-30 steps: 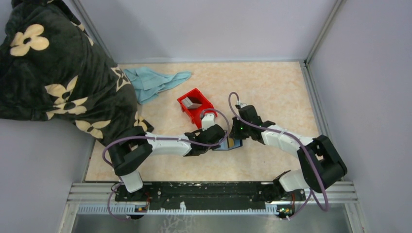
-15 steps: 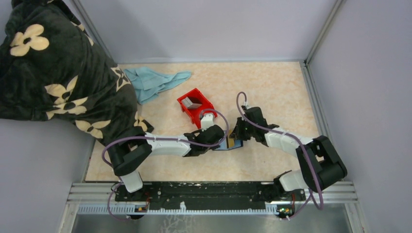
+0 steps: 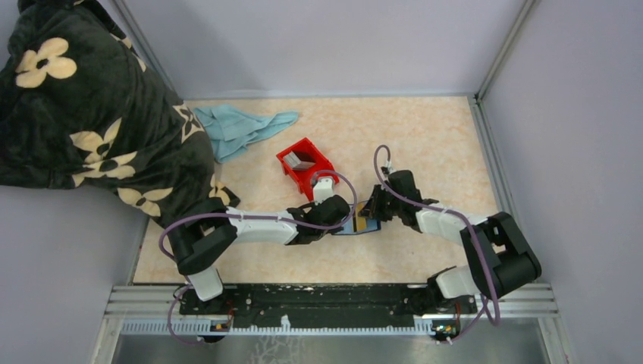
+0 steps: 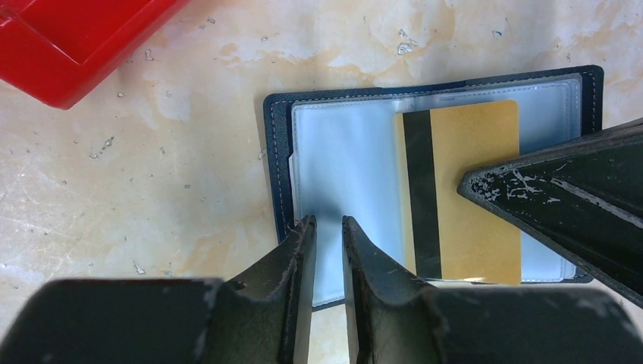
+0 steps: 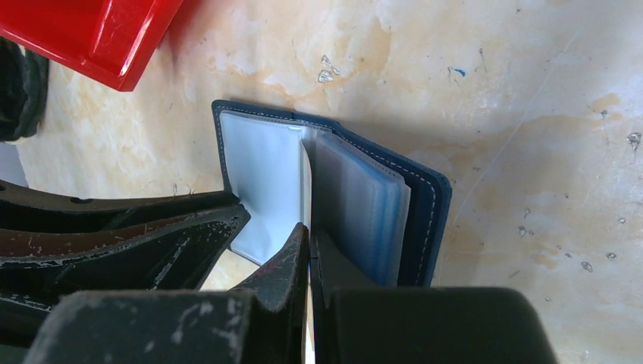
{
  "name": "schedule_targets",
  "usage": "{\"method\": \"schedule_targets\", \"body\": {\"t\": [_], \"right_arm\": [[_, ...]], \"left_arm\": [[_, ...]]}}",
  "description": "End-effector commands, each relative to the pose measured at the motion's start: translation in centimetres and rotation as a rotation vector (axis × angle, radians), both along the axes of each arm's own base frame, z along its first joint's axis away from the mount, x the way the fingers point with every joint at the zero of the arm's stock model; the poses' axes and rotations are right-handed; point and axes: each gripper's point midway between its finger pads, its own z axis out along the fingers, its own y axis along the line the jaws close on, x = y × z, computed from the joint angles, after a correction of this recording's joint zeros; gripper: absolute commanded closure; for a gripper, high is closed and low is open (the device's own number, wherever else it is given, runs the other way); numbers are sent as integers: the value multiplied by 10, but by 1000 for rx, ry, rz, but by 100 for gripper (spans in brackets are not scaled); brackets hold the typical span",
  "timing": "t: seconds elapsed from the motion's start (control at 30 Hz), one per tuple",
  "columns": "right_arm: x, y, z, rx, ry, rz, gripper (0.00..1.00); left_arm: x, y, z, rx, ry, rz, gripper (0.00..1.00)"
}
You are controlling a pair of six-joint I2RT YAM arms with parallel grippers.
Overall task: Put the credit cards into the card holder
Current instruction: Insert the credit card into the card holder.
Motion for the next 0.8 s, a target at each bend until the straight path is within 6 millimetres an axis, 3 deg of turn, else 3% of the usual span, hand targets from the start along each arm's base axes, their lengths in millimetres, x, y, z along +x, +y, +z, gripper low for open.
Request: {"method": "schedule_targets", "body": {"t": [0.0, 0.77], "right_arm": [[-10, -5, -19, -21, 39, 5, 100], [-32, -5, -46, -49, 78, 20, 100]], "left_arm": [[-37, 60, -64, 259, 179, -15, 73], [-39, 58, -64, 266, 197, -26, 72]]}}
